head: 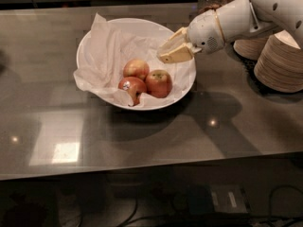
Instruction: Pick apple from white bowl
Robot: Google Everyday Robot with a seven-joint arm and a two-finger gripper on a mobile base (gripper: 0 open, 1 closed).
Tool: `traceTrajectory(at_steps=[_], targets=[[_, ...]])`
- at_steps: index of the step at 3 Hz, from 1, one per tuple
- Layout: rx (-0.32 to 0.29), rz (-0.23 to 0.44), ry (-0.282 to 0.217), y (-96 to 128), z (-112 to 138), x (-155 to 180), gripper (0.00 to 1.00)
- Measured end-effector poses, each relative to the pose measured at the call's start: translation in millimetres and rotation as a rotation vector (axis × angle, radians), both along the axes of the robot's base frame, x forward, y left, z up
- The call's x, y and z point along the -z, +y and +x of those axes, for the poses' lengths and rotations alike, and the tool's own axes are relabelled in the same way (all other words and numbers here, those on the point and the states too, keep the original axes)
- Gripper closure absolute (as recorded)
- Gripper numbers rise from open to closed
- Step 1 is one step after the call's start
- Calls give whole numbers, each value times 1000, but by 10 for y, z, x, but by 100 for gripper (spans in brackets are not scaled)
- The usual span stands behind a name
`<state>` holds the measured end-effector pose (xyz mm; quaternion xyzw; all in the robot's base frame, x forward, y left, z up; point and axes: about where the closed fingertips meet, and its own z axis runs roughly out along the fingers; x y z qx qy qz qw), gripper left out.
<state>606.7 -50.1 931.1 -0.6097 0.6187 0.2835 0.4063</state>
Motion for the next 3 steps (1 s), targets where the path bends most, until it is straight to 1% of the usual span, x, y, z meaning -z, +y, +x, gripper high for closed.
traceTrajectory(at_steps=[1,2,3], targets=[[0,-1,0,1,-1,-2,11],[-8,-27,-16,56,-32,-116,0],[8,-67,-21,103,-144,-194,2]])
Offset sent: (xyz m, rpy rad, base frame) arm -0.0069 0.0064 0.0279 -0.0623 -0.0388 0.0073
